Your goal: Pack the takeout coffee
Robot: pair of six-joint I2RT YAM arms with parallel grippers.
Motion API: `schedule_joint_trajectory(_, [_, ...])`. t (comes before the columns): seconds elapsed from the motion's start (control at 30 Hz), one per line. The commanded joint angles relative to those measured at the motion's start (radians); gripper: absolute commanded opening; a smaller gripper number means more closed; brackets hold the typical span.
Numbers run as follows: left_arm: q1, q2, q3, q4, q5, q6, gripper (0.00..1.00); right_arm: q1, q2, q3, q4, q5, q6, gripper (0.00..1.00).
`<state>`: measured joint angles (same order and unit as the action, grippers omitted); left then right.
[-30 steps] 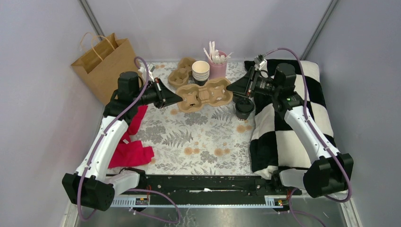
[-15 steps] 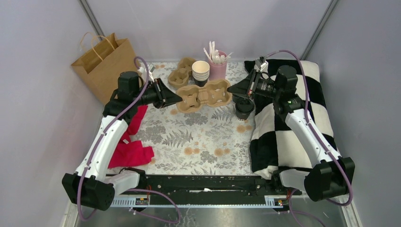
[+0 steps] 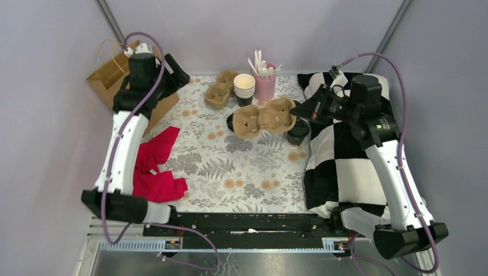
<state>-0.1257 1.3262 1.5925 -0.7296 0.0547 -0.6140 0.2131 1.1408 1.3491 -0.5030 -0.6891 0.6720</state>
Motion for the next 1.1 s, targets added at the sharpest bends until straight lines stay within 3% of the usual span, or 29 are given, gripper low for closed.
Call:
schedule_joint_trajectory(0.0, [0.076, 0.142, 0.158, -0.027, -0.406, 0.074, 0.85, -0.001, -0.018, 0.067, -0.208, 0.041, -0.141, 0.0])
schedule_joint_trajectory(0.13, [0.152, 0.249, 0.298, 0.026, -0.487, 0.162, 0.87, 0.0, 0.016, 0.174, -0.356, 0.111, -0.276, 0.0])
schedule_joint_trajectory(0.33, [0.212, 0.376, 0.414, 0.119, -0.596, 0.357, 0.92, 0.012, 0.034, 0.235, -0.412, 0.227, -0.386, 0.0])
schedule_joint_trajectory(0.6, [0.219, 0.428, 0.38, 0.304, -0.796, 0.559, 0.92, 0.061, 0.128, 0.341, -0.431, 0.326, -0.447, 0.0])
schedule_joint_trajectory(0.77, [0.26, 0.477, 0.403, 0.331, -0.751, 0.562, 0.9, 0.062, 0.186, 0.384, -0.433, 0.302, -0.437, 0.0])
schedule_joint_trajectory(0.87, [0.277, 0.506, 0.418, 0.316, -0.647, 0.527, 0.82, 0.06, 0.222, 0.415, -0.436, 0.284, -0.426, 0.0])
schedule_joint_trajectory(1.0, [0.291, 0.55, 0.422, 0.305, -0.611, 0.472, 0.77, 0.06, 0.257, 0.447, -0.438, 0.256, -0.413, 0.0])
schedule_joint_trajectory(1.07, [0.288, 0.546, 0.409, 0.34, -0.622, 0.462, 0.66, 0.059, 0.263, 0.453, -0.44, 0.249, -0.406, 0.0])
